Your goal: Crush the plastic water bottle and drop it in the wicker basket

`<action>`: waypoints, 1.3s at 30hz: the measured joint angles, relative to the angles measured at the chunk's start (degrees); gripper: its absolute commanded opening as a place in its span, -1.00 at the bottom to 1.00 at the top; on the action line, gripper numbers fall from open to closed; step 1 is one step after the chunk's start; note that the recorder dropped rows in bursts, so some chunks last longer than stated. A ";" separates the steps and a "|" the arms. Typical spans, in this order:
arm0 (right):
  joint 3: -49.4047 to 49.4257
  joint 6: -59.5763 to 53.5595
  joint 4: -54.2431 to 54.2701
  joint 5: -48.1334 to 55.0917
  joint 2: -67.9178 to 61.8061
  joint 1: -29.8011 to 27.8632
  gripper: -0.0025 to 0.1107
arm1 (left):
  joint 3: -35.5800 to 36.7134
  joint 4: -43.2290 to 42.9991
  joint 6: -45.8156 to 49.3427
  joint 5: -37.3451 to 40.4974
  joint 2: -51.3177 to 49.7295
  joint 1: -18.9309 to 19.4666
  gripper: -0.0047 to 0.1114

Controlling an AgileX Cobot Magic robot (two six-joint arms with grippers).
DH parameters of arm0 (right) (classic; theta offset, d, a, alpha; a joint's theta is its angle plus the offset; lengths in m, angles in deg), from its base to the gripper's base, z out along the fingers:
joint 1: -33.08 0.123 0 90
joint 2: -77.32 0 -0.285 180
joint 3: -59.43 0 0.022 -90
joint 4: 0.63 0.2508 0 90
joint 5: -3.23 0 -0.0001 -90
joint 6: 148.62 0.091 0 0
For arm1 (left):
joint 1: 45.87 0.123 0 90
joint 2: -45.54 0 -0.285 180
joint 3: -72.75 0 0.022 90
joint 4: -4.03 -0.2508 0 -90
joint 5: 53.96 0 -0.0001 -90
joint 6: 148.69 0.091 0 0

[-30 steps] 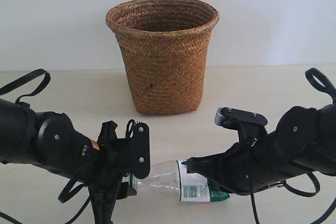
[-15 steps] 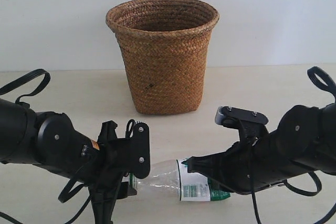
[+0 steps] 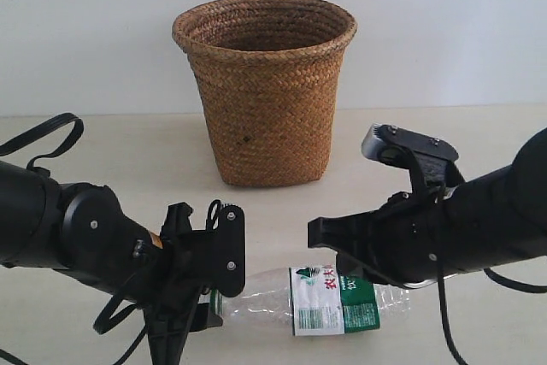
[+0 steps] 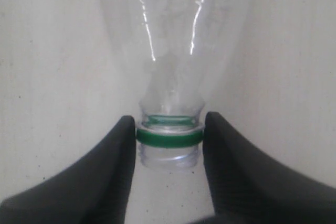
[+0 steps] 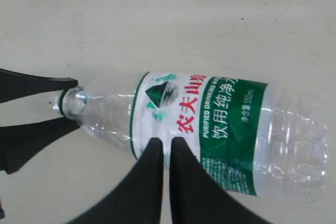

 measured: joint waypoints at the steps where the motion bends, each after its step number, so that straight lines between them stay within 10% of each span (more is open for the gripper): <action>1: -0.62 0.00 0.13 0.08 -0.09 0.25 -0.93 | 0.00 0.00 0.00 0.00 0.00 0.00 -0.85; 39: -4.97 0.29 1.66 -6.91 -20.39 3.14 -0.93 | 0.00 0.00 0.00 -0.99 0.00 0.00 -0.85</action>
